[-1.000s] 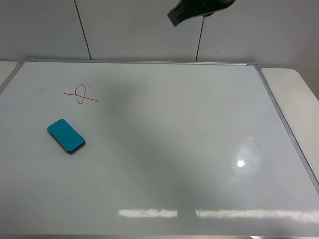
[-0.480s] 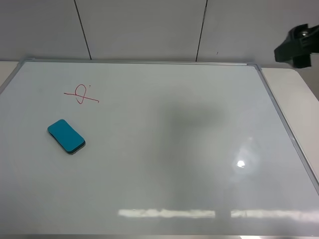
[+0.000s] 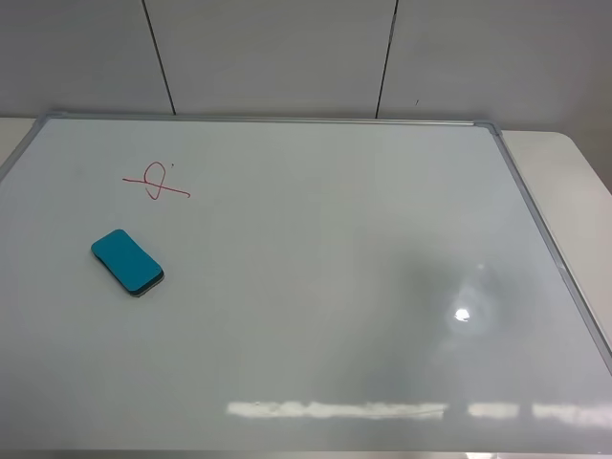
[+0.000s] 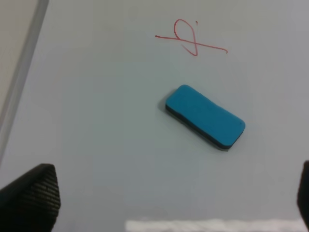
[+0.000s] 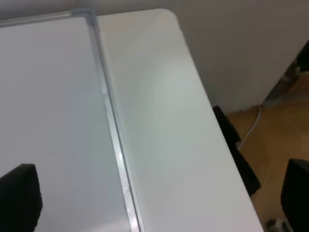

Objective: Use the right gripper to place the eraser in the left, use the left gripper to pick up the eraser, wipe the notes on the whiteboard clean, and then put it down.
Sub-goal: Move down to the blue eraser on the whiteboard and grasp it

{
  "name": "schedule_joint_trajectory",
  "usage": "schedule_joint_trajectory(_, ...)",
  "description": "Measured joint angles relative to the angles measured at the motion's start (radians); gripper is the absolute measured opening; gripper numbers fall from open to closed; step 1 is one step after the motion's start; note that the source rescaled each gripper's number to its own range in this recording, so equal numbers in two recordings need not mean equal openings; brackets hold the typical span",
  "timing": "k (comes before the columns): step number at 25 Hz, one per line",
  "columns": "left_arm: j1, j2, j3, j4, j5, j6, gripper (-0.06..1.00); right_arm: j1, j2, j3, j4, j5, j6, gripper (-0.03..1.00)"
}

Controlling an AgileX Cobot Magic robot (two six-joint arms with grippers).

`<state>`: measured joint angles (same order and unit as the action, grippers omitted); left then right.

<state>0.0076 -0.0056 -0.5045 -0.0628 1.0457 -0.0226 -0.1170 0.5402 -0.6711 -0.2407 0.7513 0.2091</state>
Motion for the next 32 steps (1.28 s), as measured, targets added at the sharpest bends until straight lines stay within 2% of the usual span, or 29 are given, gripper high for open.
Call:
schedule_joint_trajectory(4, 0.0, 0.0, 0.0, 0.0, 0.0, 0.0, 1.0, -0.057, -0.18, 0.035, 0.011, 0.029, 0.0, 1.0)
schedule_joint_trajectory(11, 0.0, 0.0, 0.0, 0.0, 0.0, 0.0, 1.0, -0.063, -0.5, 0.044, 0.025, 0.107, -0.016, 1.0)
schedule_joint_trajectory(13, 0.0, 0.0, 0.0, 0.0, 0.0, 0.0, 1.0, -0.063, -0.524, 0.044, 0.032, 0.118, -0.029, 1.0)
schedule_joint_trajectory(16, 0.0, 0.0, 0.0, 0.0, 0.0, 0.0, 1.0, -0.065, -0.543, 0.047, 0.117, 0.231, -0.147, 1.0)
schedule_joint_trajectory(19, 0.0, 0.0, 0.0, 0.0, 0.0, 0.0, 1.0, -0.065, -0.543, 0.075, 0.187, 0.299, -0.234, 1.0)
schedule_joint_trajectory(24, 0.0, 0.0, 0.0, 0.0, 0.0, 0.0, 1.0, -0.065, -0.543, 0.155, 0.25, 0.327, -0.261, 1.0)
schedule_joint_trajectory(32, 0.0, 0.0, 0.0, 0.0, 0.0, 0.0, 1.0, -0.065, -0.543, 0.166, 0.233, 0.315, -0.225, 1.0)
